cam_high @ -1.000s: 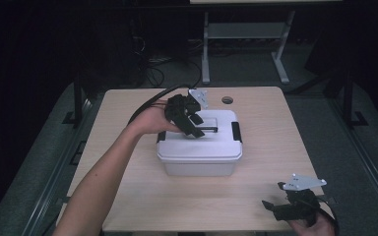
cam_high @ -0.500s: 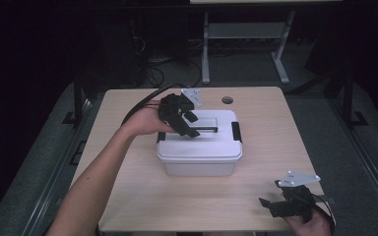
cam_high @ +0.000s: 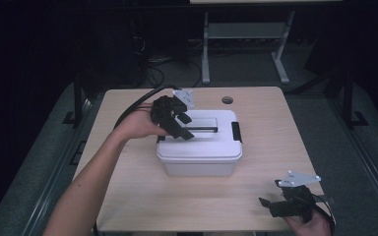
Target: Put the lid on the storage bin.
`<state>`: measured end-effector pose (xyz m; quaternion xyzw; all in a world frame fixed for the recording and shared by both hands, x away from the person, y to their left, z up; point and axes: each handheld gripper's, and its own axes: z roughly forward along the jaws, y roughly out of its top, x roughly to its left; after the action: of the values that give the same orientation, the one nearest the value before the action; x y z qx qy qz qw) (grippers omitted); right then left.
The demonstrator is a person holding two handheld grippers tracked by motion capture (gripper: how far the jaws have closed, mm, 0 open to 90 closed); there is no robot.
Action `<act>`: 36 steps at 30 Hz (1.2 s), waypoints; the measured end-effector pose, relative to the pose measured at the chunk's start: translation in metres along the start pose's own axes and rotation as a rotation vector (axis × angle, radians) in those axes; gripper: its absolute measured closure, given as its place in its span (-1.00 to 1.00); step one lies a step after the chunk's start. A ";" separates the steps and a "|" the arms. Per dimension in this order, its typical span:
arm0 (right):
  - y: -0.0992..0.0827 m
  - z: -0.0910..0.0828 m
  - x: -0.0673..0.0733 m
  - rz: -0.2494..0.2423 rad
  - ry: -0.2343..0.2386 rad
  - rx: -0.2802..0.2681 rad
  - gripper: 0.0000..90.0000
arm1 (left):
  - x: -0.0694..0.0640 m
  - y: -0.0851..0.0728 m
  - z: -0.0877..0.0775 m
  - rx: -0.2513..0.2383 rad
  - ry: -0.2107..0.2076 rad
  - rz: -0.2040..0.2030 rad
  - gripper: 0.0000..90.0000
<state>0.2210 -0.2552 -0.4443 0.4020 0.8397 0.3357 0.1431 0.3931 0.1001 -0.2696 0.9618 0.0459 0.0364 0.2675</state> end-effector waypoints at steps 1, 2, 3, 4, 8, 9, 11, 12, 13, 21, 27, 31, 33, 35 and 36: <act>0.000 0.000 0.000 0.001 -0.002 0.001 -0.65 | -0.001 -0.001 -0.001 0.003 0.000 -0.003 -0.11; 0.000 -0.001 0.000 -0.003 -0.006 0.000 -0.65 | -0.001 -0.002 -0.002 0.002 0.002 0.000 -0.11; 0.000 -0.001 0.000 -0.004 -0.006 -0.001 -0.65 | -0.001 -0.004 -0.002 -0.002 0.004 -0.004 -0.11; 0.000 -0.001 0.000 -0.002 -0.005 -0.001 -0.65 | -0.001 -0.005 -0.003 -0.003 0.004 -0.005 -0.11; 0.000 -0.001 0.000 -0.004 -0.003 0.000 -0.65 | -0.003 -0.012 -0.005 -0.014 0.014 -0.019 -0.09; 0.000 -0.001 0.001 0.003 -0.001 0.001 -0.65 | -0.003 -0.014 -0.006 -0.015 0.014 -0.024 -0.10; 0.000 -0.001 0.002 -0.001 -0.002 0.001 -0.65 | -0.004 -0.016 -0.008 -0.016 0.015 -0.026 -0.10; 0.000 0.000 0.002 -0.005 -0.001 -0.001 -0.65 | -0.005 -0.017 -0.010 -0.013 0.017 -0.027 -0.10; 0.000 0.000 0.002 -0.005 -0.001 -0.002 -0.65 | -0.006 -0.018 -0.011 -0.012 0.018 -0.027 -0.10; 0.001 0.000 0.004 -0.006 -0.003 0.002 -0.65 | -0.009 -0.030 -0.019 -0.028 0.032 -0.047 -0.11; 0.001 0.002 0.004 -0.016 -0.006 0.009 -0.65 | -0.011 -0.040 -0.024 -0.017 0.037 -0.063 -0.11; 0.001 0.002 0.004 -0.011 -0.004 0.011 -0.65 | -0.013 -0.048 -0.029 -0.028 0.047 -0.073 -0.11; 0.001 0.002 0.004 -0.012 -0.007 0.013 -0.65 | -0.015 -0.052 -0.030 -0.029 0.051 -0.082 -0.11; 0.001 0.002 0.004 -0.012 -0.004 0.012 -0.65 | -0.015 -0.056 -0.032 -0.031 0.056 -0.083 -0.11; 0.001 0.003 0.004 -0.018 -0.004 0.010 -0.65 | -0.016 -0.058 -0.032 -0.034 0.056 -0.085 -0.11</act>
<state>0.2203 -0.2506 -0.4455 0.3961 0.8447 0.3293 0.1458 0.3705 0.1641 -0.2727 0.9529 0.0937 0.0526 0.2837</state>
